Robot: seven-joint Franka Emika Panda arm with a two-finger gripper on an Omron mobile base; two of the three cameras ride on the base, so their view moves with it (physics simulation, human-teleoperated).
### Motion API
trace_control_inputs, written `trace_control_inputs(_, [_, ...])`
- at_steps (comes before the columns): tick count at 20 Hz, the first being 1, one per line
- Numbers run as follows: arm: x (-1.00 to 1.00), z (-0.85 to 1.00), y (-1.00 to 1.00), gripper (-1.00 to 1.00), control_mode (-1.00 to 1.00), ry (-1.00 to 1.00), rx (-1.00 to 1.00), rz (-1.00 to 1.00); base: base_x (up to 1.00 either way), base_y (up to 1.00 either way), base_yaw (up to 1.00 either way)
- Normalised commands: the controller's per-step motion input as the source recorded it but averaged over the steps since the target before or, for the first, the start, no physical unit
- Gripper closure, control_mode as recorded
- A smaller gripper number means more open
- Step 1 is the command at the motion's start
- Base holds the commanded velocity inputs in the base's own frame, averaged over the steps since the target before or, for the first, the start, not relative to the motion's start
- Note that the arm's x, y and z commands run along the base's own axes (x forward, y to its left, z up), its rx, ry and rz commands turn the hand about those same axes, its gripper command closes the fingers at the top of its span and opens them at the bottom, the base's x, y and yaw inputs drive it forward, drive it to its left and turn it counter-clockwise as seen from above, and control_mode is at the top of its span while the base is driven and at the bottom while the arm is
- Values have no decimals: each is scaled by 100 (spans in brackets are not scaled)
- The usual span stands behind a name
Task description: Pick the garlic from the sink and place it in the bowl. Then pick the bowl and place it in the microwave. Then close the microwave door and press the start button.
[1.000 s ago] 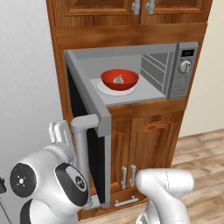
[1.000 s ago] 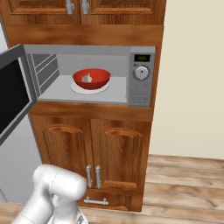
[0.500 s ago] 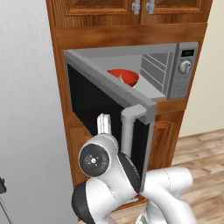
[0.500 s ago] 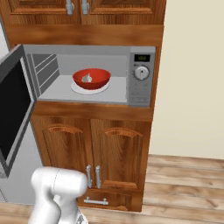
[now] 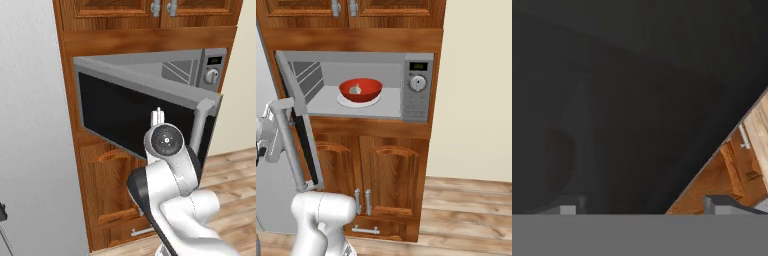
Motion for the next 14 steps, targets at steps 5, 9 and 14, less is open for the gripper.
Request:
trace_control_inputs(5, [87, -2, -84, -100, -100, 2, 4, 0, 0, 0, 0])
trace_control_inputs(9, [100, -11, -26, -100, -100, 14, 0, 0, 0, 0, 0])
trace_control_inputs(14, [90, -1, -24, -100, -100, 6, 0, 0, 0, 0, 0])
